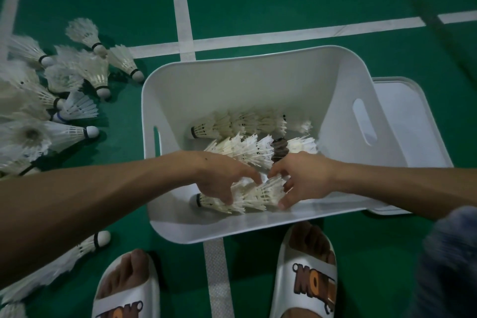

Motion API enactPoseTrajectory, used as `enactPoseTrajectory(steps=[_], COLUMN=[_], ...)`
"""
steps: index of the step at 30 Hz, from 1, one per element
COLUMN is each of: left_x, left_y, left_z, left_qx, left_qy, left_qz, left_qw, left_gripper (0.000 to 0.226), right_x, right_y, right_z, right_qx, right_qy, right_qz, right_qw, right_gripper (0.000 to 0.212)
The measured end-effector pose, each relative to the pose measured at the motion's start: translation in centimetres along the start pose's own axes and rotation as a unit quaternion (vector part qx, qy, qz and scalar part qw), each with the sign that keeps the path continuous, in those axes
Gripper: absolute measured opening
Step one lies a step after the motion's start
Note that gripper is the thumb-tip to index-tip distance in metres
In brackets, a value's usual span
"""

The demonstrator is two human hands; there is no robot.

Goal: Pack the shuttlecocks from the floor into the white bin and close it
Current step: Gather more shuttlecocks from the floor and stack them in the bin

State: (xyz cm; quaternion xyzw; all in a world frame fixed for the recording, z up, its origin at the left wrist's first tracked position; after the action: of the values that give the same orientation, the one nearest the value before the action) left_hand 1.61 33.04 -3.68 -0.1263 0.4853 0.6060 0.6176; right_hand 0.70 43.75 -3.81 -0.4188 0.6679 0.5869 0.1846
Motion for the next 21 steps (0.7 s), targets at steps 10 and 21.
enactPoseTrajectory(steps=[10, 21], left_x=[-0.2, -0.3], left_y=[-0.1, -0.1], left_z=[-0.2, -0.7], left_qx=[0.028, 0.018], left_qy=[0.007, 0.009], left_qz=[-0.001, 0.004], left_qw=[1.000, 1.000], left_gripper=[0.075, 0.076], right_x=[1.6, 1.5], right_y=[-1.9, -2.8], right_z=[-1.9, -1.4], right_qx=[0.028, 0.253], right_qy=[-0.023, -0.075], right_qz=[-0.024, -0.041], right_qw=[0.999, 0.964], right_gripper=[0.057, 0.045])
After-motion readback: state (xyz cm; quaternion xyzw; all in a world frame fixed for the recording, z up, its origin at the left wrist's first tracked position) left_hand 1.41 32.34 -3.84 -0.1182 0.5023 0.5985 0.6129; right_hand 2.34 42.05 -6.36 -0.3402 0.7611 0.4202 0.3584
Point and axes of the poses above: each hand's wrist, its own x-axis towards the middle knuckle, its own y-axis out of the back of the hand, z = x × y, the point moved 8 cm from there along x, towards the middle knuckle, and after that the axes turned 6 degrees about -y, right-handed, at the moved point
